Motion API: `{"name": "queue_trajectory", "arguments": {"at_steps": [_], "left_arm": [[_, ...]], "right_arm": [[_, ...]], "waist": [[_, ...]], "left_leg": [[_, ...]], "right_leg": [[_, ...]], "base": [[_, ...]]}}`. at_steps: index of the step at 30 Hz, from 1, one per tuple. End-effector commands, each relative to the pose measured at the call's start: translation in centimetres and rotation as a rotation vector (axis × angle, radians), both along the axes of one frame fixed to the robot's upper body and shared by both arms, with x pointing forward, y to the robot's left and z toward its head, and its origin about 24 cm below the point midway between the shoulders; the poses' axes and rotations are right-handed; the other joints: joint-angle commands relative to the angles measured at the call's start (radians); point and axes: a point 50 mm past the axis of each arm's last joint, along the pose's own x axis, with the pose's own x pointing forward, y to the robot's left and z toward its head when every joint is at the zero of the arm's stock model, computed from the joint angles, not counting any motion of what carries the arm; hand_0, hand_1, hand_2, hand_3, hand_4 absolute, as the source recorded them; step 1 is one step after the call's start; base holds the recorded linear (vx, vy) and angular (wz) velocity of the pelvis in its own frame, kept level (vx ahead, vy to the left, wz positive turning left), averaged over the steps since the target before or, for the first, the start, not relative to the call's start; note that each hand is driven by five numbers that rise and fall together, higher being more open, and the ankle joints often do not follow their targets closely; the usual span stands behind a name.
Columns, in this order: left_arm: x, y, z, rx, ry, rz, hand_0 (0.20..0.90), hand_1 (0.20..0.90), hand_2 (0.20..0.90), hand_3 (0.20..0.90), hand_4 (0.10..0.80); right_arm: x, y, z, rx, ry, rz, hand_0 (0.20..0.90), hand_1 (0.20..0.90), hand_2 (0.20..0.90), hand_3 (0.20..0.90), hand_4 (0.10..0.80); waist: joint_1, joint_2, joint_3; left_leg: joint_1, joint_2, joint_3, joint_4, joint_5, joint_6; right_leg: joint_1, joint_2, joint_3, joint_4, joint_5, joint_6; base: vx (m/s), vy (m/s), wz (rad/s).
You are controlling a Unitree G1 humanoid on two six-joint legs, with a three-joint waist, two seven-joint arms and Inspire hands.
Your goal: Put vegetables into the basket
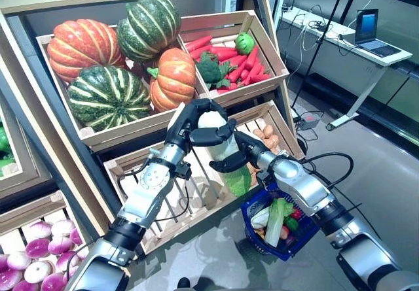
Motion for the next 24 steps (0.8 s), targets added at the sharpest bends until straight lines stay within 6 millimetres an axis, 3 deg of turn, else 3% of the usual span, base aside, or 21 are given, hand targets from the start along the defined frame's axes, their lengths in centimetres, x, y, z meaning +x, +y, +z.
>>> {"name": "queue_trajectory", "arguments": {"at_steps": [1, 12, 13, 14, 15, 24], "left_arm": [[-2.6, -6.1, 8.9, -0.317, -0.383, -0.349, 0.300, 0.300, 0.300, 0.300, 0.400], [-2.4, -5.9, 8.8, -0.303, -0.379, -0.323, 0.300, 0.300, 0.300, 0.300, 0.400], [-2.4, -5.9, 8.7, -0.300, -0.375, -0.316, 0.507, 0.507, 0.507, 0.507, 0.538], [-2.3, -5.7, 8.5, -0.291, -0.362, -0.308, 0.841, 0.841, 0.841, 0.841, 0.761], [-2.2, -5.6, 8.3, -0.276, -0.348, -0.299, 0.900, 0.900, 0.900, 0.900, 0.800], [-1.2, -3.5, 5.9, -0.101, -0.260, -0.217, 0.900, 0.900, 0.900, 0.900, 0.800]], "right_arm": [[2.3, 1.9, 4.0, 0.052, -0.113, 0.012, 0.300, 0.300, 0.300, 0.300, 0.400], [2.4, 1.2, 3.8, 0.023, -0.139, -0.016, 0.300, 0.300, 0.300, 0.300, 0.400], [2.4, 1.1, 3.7, 0.018, -0.141, -0.019, 0.300, 0.300, 0.300, 0.300, 0.400], [2.4, 0.8, 3.6, 0.014, -0.136, -0.026, 0.300, 0.300, 0.300, 0.300, 0.400], [2.4, 0.3, 3.3, 0.011, -0.129, -0.041, 0.300, 0.300, 0.300, 0.300, 0.400], [2.2, -2.6, 2.0, 0.001, -0.084, -0.116, 0.300, 0.300, 0.300, 0.300, 0.400]], "waist": [[0.020, 0.014, -0.096], [0.016, 0.017, -0.092], [0.016, 0.017, -0.092], [0.015, 0.017, -0.093], [0.016, 0.016, -0.093], [0.014, 0.016, -0.090]], "left_leg": [[0.029, 0.028, 0.016, 0.001, -0.108, -0.028], [0.030, 0.027, 0.014, 0.001, -0.109, -0.028], [0.030, 0.027, 0.015, 0.001, -0.109, -0.028], [0.032, 0.027, 0.015, 0.001, -0.110, -0.028], [0.032, 0.027, 0.015, 0.001, -0.111, -0.028], [0.027, 0.027, 0.024, 0.001, -0.108, -0.025]], "right_leg": [[-0.018, -0.032, 0.008, 0.011, 0.012, -0.014], [-0.017, -0.032, 0.013, 0.012, 0.009, -0.015], [-0.017, -0.032, 0.013, 0.012, 0.009, -0.015], [-0.015, -0.032, 0.013, 0.011, 0.009, -0.014], [-0.015, -0.033, 0.011, 0.010, 0.009, -0.014], [-0.025, -0.033, 0.009, 0.009, 0.014, -0.011]], "base": [[0.000, 0.000, 0.00], [0.000, 0.000, 0.00], [0.000, 0.000, 0.00], [0.000, 0.000, 0.00], [0.000, 0.000, 0.00], [0.000, 0.000, 0.00]]}}
